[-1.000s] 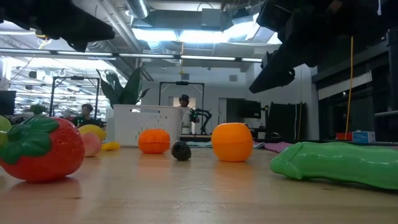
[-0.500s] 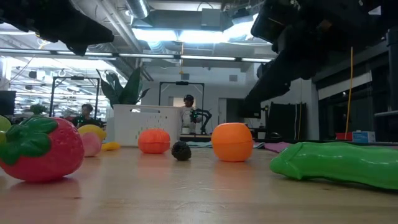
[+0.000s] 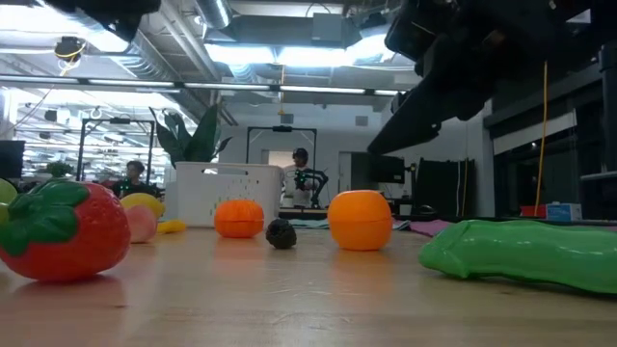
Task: Pick and placing Produce into tupperware
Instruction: Put the pink peach into the white basket
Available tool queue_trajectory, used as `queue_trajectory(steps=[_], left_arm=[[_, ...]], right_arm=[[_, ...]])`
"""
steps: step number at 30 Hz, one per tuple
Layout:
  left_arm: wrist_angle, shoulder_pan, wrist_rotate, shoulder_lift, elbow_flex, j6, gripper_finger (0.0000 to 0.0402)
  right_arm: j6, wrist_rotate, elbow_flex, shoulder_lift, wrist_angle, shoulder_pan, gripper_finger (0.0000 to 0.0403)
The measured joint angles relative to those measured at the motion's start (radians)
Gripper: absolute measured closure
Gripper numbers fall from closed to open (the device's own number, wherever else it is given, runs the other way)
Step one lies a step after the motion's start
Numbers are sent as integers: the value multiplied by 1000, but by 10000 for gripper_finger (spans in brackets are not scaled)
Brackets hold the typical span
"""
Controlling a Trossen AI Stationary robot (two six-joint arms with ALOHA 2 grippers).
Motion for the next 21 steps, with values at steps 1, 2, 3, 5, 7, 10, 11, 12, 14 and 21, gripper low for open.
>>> queue_trajectory(steps=[1, 2, 3, 5, 7, 10, 11, 12, 14, 21], left_arm=[[-85, -9, -17, 16, 42, -39, 394], [-172, -17, -34, 34, 83, -84, 397], [-253, -25, -49, 55, 121, -138, 399], [-390, -34, -58, 106, 188, -258, 401], [-480, -43, -47, 157, 236, -372, 399], [-537, -63, -8, 223, 285, -489, 393], [-546, -67, 1, 244, 290, -519, 391], [-548, -70, 10, 265, 291, -543, 389], [-554, -71, 41, 300, 291, -567, 386], [-535, -71, 137, 361, 291, -570, 375]], right_arm=[[-1, 0, 0, 0, 0, -2, 136], [-5, 0, 0, 0, 0, -4, 136], [-15, 0, 0, 0, 0, -6, 136], [-27, 0, 0, 0, 0, -9, 136], [-32, 6, 0, 0, 0, -14, 136], [-52, 7, 0, 0, 0, -18, 136], [-57, 7, 0, 0, 0, -21, 136], [-64, 7, 0, 0, 1, -23, 136], [-75, 7, 0, 0, 1, -30, 136], [-74, 9, 0, 0, 12, -54, 136]])
